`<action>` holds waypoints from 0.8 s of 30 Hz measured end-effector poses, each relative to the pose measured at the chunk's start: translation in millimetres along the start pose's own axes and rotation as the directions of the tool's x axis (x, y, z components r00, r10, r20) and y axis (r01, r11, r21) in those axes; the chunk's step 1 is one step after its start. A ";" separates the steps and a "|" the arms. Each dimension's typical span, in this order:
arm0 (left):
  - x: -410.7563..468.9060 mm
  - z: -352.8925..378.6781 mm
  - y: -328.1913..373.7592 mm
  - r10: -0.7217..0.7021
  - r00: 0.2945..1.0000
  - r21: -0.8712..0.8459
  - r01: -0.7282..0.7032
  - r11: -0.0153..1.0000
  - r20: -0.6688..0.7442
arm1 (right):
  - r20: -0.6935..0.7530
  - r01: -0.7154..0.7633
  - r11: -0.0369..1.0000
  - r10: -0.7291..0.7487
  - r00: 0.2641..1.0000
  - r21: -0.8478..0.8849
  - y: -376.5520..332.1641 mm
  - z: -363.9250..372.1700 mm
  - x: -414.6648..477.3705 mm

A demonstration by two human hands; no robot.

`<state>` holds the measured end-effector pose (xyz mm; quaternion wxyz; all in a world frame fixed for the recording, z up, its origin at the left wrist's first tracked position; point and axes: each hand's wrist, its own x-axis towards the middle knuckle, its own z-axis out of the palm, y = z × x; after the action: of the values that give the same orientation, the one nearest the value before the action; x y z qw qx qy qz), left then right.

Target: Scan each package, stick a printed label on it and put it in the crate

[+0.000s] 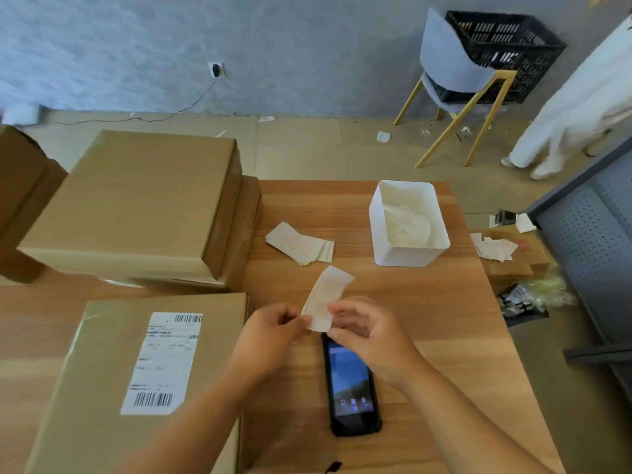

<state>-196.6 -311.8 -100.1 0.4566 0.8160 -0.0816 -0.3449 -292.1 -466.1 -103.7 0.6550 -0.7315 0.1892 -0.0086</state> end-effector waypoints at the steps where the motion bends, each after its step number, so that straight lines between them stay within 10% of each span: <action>1: -3.6 -8.0 -6.1 0.002 1.000 0.022 -0.002 1.000 -0.007 | -0.005 -0.017 1.000 0.017 1.000 -0.021 -2.4 8.2 -1.4; 7: -29.2 -61.3 -47.7 -0.009 0.999 0.020 0.009 1.000 -0.049 | -0.197 -0.015 0.976 -0.029 0.980 -0.217 -13.3 55.1 -8.3; 17: -74.6 -141.9 -106.2 0.104 0.992 0.165 -0.114 0.980 0.066 | -0.078 -0.013 0.963 -0.008 0.997 -0.268 -21.9 141.9 -15.5; 24: -99.2 -196.5 -148.3 0.009 0.999 -0.085 -0.011 0.996 -0.031 | -0.084 -0.085 0.996 0.088 0.993 0.034 -17.8 205.6 -28.1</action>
<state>-172.6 -47.5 -102.7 0.4940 0.8005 -0.0639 -0.3332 -259.9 -260.4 -109.2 0.6572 -0.7115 0.2484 -0.0142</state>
